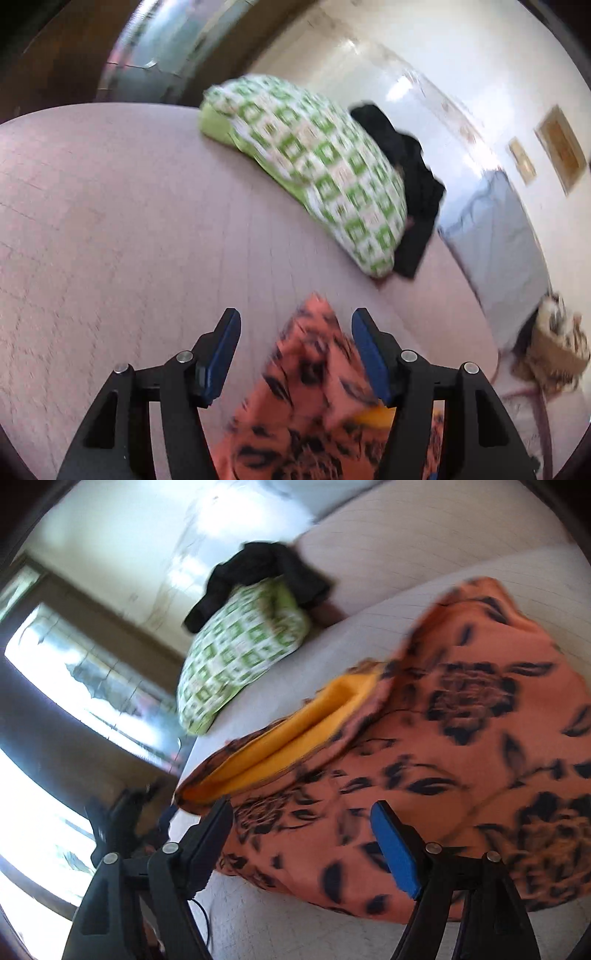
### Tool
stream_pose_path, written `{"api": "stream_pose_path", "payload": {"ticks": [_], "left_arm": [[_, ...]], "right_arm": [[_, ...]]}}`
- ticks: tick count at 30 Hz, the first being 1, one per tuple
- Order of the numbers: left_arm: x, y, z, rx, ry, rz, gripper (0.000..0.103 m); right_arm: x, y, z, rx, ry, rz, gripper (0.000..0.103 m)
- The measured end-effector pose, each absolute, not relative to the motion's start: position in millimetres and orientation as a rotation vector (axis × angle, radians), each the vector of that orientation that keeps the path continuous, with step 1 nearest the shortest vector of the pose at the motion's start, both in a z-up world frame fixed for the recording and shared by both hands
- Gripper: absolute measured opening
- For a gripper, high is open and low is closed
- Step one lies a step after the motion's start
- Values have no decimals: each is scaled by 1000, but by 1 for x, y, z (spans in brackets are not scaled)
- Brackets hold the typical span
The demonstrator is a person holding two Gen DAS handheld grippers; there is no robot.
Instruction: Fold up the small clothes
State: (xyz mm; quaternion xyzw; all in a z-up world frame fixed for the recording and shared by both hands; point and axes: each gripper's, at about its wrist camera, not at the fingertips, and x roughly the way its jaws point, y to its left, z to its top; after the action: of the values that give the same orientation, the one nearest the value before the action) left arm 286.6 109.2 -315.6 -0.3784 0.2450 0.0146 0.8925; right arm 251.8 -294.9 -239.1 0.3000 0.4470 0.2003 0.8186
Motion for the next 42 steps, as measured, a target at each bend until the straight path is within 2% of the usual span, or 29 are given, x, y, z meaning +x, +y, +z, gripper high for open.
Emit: {"api": "stream_pose_path", "payload": {"ticks": [3, 7, 11, 13, 16, 18, 22, 27, 32, 33, 35, 42], "left_arm": [[295, 117, -322, -765, 552, 64, 66], [297, 131, -329, -751, 615, 72, 66], [297, 142, -324, -707, 618, 78, 69], [298, 144, -322, -693, 611, 79, 72], [300, 146, -324, -693, 630, 59, 73], [303, 146, -324, -699, 643, 34, 73], [305, 133, -320, -716, 656, -50, 73], [305, 90, -308, -614, 678, -175, 74], [316, 43, -320, -386, 799, -149, 78], [321, 36, -331, -321, 867, -101, 78], [329, 29, -353, -241, 998, -32, 78], [309, 12, -327, -172, 852, -77, 78]], "right_arm": [[260, -258, -239, 512, 969, 428, 78], [290, -194, -267, 422, 1100, 446, 64], [327, -126, -276, 140, 1102, 403, 63], [366, -119, -269, 199, 1081, 365, 63], [408, -141, -245, 376, 910, 244, 63], [420, -164, -235, 495, 865, 193, 63], [398, -198, -219, 442, 870, 172, 63], [328, -276, -205, 344, 881, 43, 63], [267, -371, -238, 470, 1030, -140, 63], [258, -383, -254, 500, 1088, -175, 57], [242, -397, -273, 517, 1125, -210, 34], [297, -361, -231, 412, 1029, -96, 35]]}}
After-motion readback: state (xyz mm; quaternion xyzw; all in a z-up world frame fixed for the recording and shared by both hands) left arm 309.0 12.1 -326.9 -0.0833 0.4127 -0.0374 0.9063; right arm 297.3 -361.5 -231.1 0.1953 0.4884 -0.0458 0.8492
